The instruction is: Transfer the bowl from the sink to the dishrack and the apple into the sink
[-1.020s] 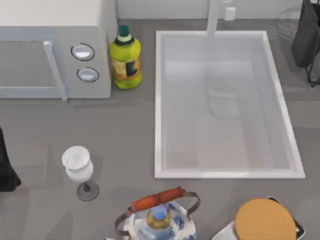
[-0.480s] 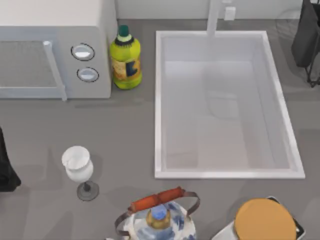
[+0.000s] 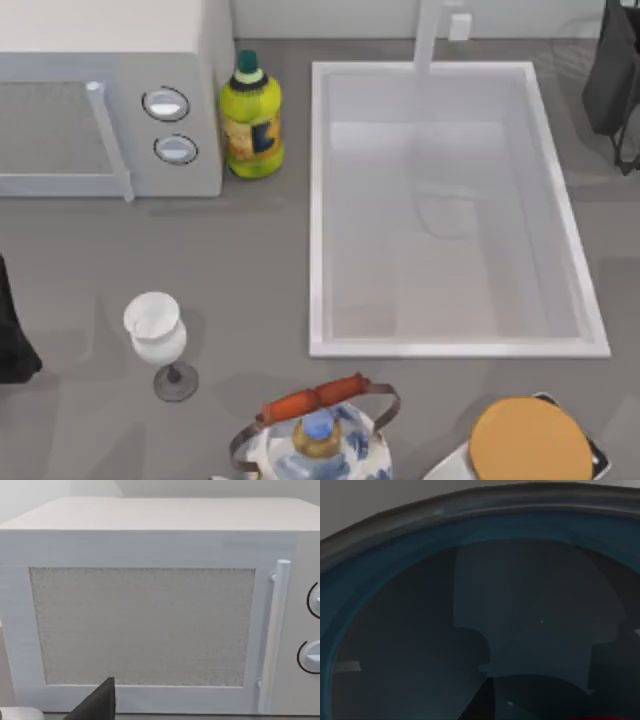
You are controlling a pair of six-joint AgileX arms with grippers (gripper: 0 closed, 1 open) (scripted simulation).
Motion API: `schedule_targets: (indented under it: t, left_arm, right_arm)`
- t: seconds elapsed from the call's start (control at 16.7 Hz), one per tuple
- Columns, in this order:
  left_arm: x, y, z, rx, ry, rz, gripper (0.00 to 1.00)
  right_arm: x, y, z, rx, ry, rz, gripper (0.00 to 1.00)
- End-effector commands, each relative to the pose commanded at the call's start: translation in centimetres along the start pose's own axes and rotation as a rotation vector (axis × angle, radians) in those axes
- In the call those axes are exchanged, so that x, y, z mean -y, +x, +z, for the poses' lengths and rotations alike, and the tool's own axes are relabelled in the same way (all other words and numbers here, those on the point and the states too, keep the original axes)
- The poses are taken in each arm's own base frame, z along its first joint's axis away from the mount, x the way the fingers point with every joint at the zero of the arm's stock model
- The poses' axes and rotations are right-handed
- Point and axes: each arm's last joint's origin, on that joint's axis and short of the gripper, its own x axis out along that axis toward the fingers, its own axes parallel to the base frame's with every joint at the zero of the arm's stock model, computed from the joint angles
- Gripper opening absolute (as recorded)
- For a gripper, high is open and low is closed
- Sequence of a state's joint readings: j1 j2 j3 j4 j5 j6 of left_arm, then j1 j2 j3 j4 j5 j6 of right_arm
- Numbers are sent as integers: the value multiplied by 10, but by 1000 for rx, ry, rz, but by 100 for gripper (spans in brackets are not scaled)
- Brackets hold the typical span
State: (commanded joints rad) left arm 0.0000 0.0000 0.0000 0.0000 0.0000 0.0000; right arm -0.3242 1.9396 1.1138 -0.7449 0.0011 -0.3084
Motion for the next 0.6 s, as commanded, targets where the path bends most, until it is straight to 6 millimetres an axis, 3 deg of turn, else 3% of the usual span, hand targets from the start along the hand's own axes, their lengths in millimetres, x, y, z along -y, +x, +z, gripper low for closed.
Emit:
schedule_targets:
  t: [0.12, 0.18, 0.6]
  left_arm:
    - [0, 0, 0, 0, 0, 0, 100]
    - [0, 0, 0, 0, 0, 0, 100]
    - [0, 0, 0, 0, 0, 0, 100]
  right_arm:
    - [0, 0, 0, 0, 0, 0, 2]
    - [0, 0, 0, 0, 0, 0, 0]
    - [0, 0, 0, 0, 0, 0, 0]
